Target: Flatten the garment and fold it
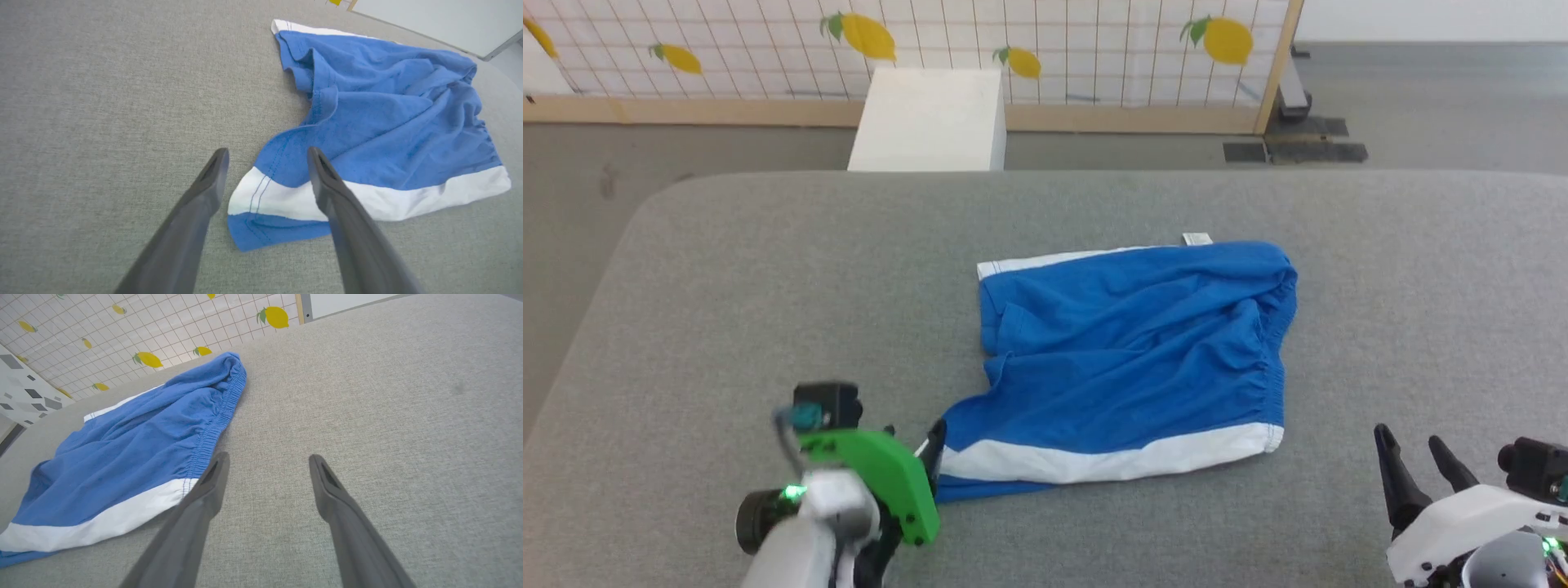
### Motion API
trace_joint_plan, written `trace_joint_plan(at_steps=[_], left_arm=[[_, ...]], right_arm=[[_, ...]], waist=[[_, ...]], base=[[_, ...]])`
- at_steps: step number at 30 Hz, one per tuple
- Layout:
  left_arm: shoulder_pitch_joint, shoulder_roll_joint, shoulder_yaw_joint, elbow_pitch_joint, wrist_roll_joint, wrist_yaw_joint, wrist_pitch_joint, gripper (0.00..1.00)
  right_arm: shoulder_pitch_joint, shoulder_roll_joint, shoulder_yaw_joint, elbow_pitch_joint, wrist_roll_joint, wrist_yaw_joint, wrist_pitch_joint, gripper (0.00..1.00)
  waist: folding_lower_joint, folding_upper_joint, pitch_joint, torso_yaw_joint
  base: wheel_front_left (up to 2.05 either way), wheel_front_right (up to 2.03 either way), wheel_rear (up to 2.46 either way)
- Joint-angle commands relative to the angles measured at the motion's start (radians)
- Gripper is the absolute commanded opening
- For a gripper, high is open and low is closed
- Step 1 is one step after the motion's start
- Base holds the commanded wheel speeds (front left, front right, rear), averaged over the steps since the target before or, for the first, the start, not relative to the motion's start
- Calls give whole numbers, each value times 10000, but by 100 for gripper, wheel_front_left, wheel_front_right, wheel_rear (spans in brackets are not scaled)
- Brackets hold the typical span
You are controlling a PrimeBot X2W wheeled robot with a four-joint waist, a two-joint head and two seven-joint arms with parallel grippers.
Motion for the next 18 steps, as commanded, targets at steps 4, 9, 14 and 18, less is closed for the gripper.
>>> trace_joint_plan(at_steps=[4,9,14,18], left_arm=[[-976,435,-258,340,171,637,2504,100],[-1213,702,-437,528,196,709,3599,100],[-1036,661,-458,661,-62,587,3782,33],[-792,514,-475,592,-493,357,4050,0]], right_arm=[[-332,-6,108,-240,-71,-15,92,100],[-493,-6,176,-298,-48,-15,47,100],[-515,-6,137,-288,-83,-15,-37,100],[-512,-6,73,-319,-152,-15,-66,100]], waist=[[0,0,449,-251],[0,0,769,-441],[0,0,939,-502],[0,0,1000,-437]], base=[[0,0,0],[0,0,0],[0,0,0],[0,0,0]])
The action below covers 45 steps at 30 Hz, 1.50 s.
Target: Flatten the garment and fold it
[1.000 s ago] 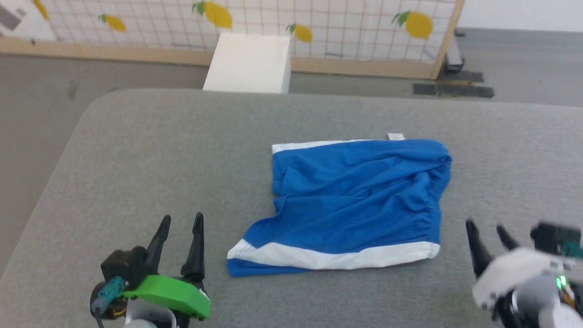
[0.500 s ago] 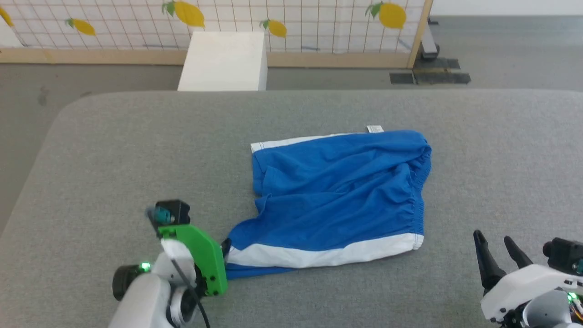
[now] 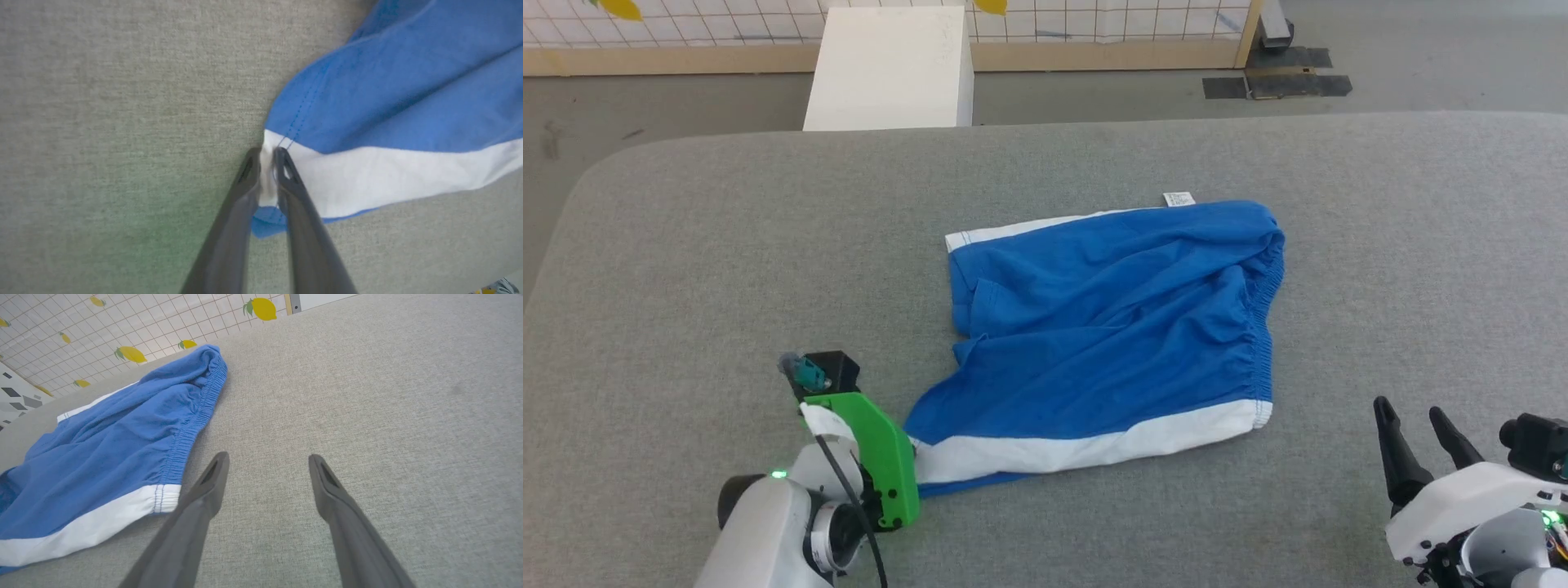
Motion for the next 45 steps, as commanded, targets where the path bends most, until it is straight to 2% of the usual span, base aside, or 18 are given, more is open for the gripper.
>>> trace_joint_plan(at_steps=[1,4,8,10,12,14,23,24,25,26,29,30,31,32,33,39,45], left_arm=[[346,-150,-114,70,-165,-98,185,0],[498,-227,17,-239,-391,-161,-28,0],[684,-387,469,-946,-695,-116,-868,0],[849,-465,774,-1408,-849,-45,-1394,0],[1513,-668,1133,-2554,-1142,-3,-2288,0],[1666,-717,1059,-2760,-1209,-54,-2325,0],[1719,-792,821,-2909,-1237,-114,-2405,0],[1708,-798,795,-2905,-1236,-115,-2409,0],[1698,-798,770,-2900,-1229,-122,-2407,0],[1688,-793,739,-2887,-1227,-132,-2387,0],[1662,-790,686,-2869,-1227,-155,-2392,0],[1656,-785,672,-2865,-1225,-159,-2394,0],[1650,-782,663,-2861,-1224,-161,-2400,0],[1645,-777,652,-2854,-1223,-167,-2408,0],[1642,-775,642,-2847,-1226,-172,-2411,0],[1654,-770,610,-2847,-1265,-201,-2494,0],[1547,-861,695,-3347,-1606,-353,-2738,0]], right_arm=[[-174,-4,3,-54,-83,-15,-60,100],[-232,-4,84,-108,-136,-15,-53,100],[-299,-4,375,-248,-354,-15,170,100],[-301,-4,764,-273,-611,-15,735,100],[-593,-4,1598,-297,-1266,-15,2643,100],[-783,-4,1725,-280,-1535,-15,2994,100],[-1202,-4,2131,369,-1420,-15,3903,100],[-1230,-4,2066,454,-1401,-15,3917,89],[-1260,-4,1988,508,-1409,-15,3874,91],[-1300,-4,1909,588,-1412,-15,3816,100],[-1392,-4,1943,790,-1353,-15,3676,100],[-1422,-4,2003,865,-1300,-15,3637,95],[-1443,-4,2053,914,-1256,-15,3605,61],[-1471,-4,2131,945,-1186,-15,3526,18],[-1481,-4,2214,970,-1118,-15,3489,0],[-1503,-4,2301,743,-1000,-15,3266,0],[-1440,-4,2124,-401,-607,-15,3704,0]], waist=[[0,0,34,53],[0,0,43,149],[0,0,27,275],[0,0,10,325],[0,0,99,512],[0,0,183,632],[0,0,360,870],[0,0,372,874],[0,0,383,873],[0,0,402,866],[0,0,440,839],[0,0,459,828],[0,0,472,820],[0,0,478,811],[0,0,478,805],[0,0,309,750],[0,0,-163,661]], base=[[0,0,0],[0,0,0],[0,0,0],[0,0,0],[0,0,0],[0,0,0],[0,0,0],[0,0,0],[0,0,0],[0,0,0],[0,0,0],[0,0,0],[0,0,0],[0,0,0],[0,0,0],[0,0,0],[0,0,0]])
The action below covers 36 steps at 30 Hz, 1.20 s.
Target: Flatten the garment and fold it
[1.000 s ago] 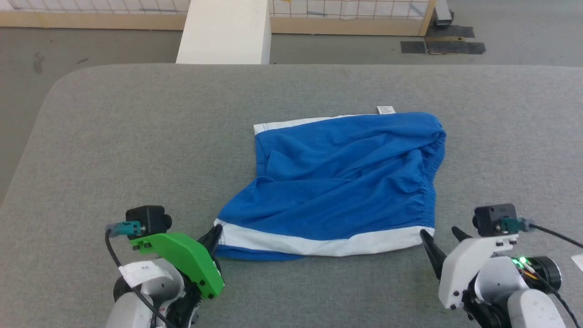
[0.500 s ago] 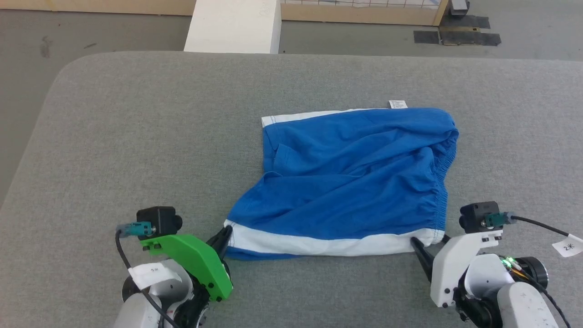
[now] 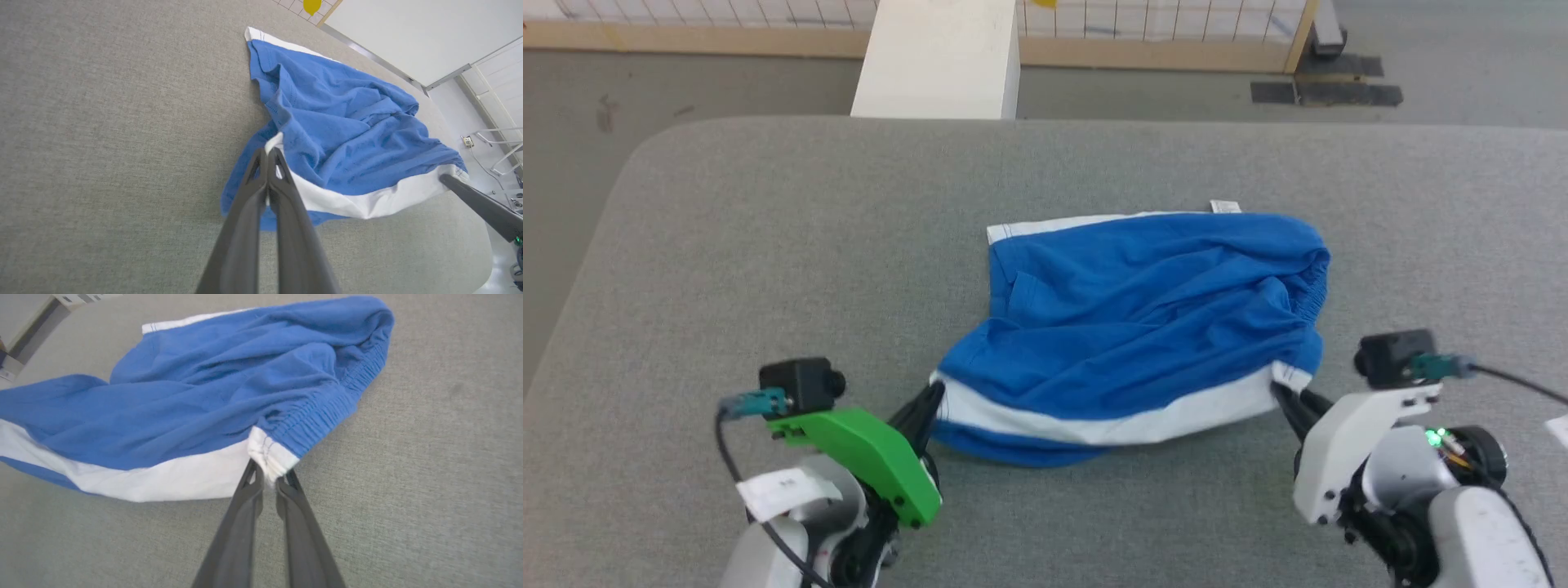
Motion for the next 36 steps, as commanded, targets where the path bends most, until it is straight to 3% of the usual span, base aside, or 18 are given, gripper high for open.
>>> trace_joint_plan(at_steps=[1,7,12,17,21,27,30,36], left_arm=[[-237,-78,73,-219,-298,-109,-102,0],[-1919,-199,613,-873,-1473,-435,-172,0],[-4157,85,1101,-1137,-1864,-535,-12,0],[-6305,657,1394,-633,-1837,-449,389,0],[-7981,1087,1483,420,-1521,-243,577,0],[-10223,1723,1421,2147,-659,-70,263,0],[-11142,1874,1515,2919,-378,-2,-239,0],[-12542,2130,1675,4024,48,-33,-1415,0]], right_arm=[[-143,-3,-98,-333,344,-15,172,0],[-1580,-3,-735,-1837,2428,-15,1735,0],[-3643,-3,-1518,-2454,3803,-15,3700,0],[-5726,-3,-2094,-1776,4393,-15,5048,0],[-7563,-3,-2530,-358,4428,-15,5402,0],[-10141,-3,-2538,1615,3296,-15,4832,0],[-11284,-3,-2352,2389,2454,-15,3727,0],[-13083,-3,-2038,4202,1943,-15,1332,0]], waist=[[0,0,-289,-75],[0,0,-758,-193],[0,0,-963,-413],[0,0,-665,-616],[0,0,-36,-700],[0,0,1330,-816],[0,0,1886,-933],[0,0,2705,-1178]], base=[[0,0,0],[0,0,0],[0,0,0],[0,0,0],[0,0,0],[0,0,0],[0,0,0],[0,0,0]])
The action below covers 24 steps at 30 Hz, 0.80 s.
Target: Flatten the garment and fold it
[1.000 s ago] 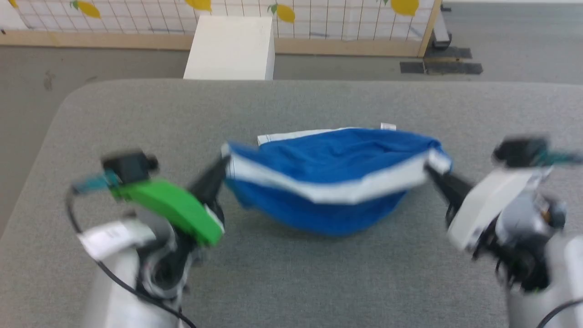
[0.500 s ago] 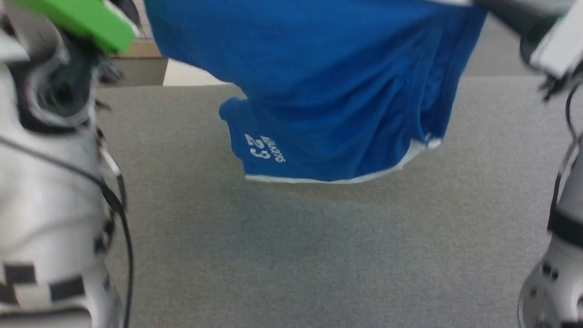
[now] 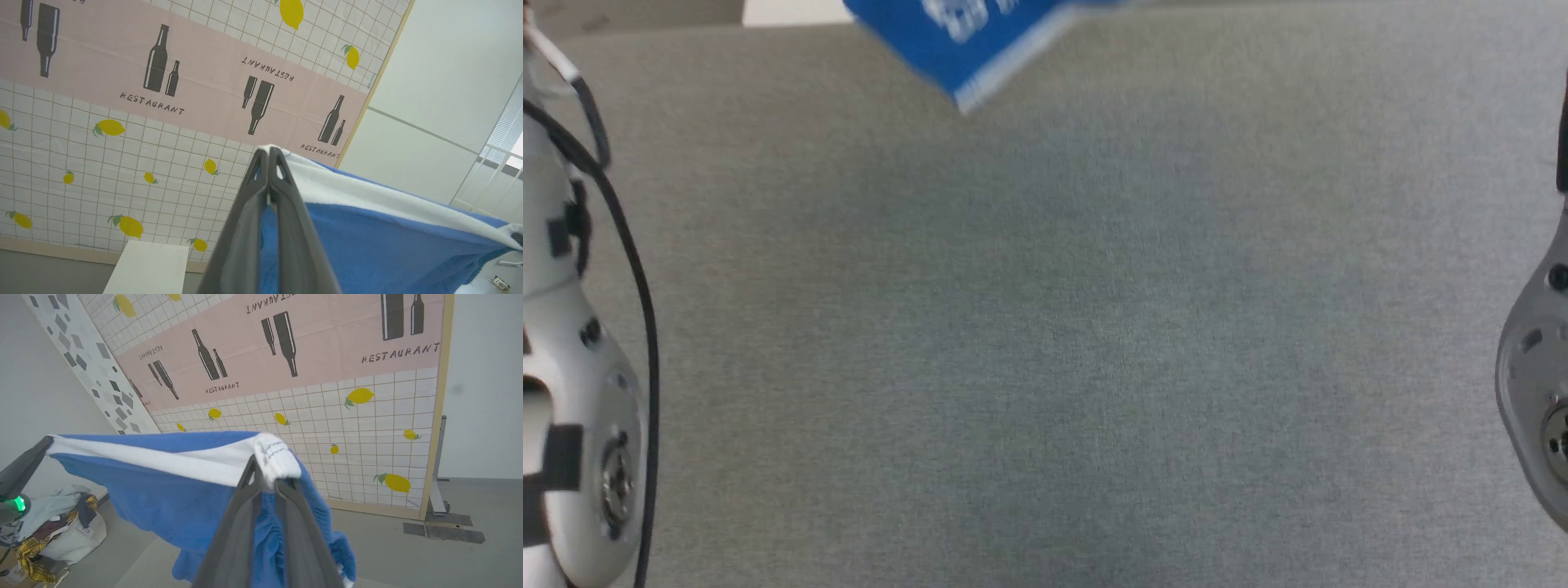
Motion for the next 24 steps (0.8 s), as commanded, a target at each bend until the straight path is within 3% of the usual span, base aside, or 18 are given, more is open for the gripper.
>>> trace_joint_plan(at_steps=[1,6,10,16,24], left_arm=[[-288,264,160,159,153,21,-284,0],[-370,99,249,599,-96,-408,-955,0],[549,-90,276,877,-382,-717,-1320,0],[2870,-250,120,782,-1179,-1141,-1489,0],[7301,-656,-450,-333,-1947,-1218,-1942,0]], right_arm=[[-223,-125,14,289,-204,-23,-368,0],[-459,-125,76,1138,-288,-23,-1419,0],[410,-125,455,1264,150,-23,-1728,0],[2926,-125,948,783,1038,-23,-2115,0],[7977,-126,1294,-1465,1335,-23,-2037,0]], waist=[[-1,0,865,-309],[-1,0,1201,-190],[-1,0,1212,-16],[-1,0,729,174],[-1,0,-692,549]], base=[[0,0,0],[0,0,0],[0,0,0],[0,0,0],[0,0,0]])
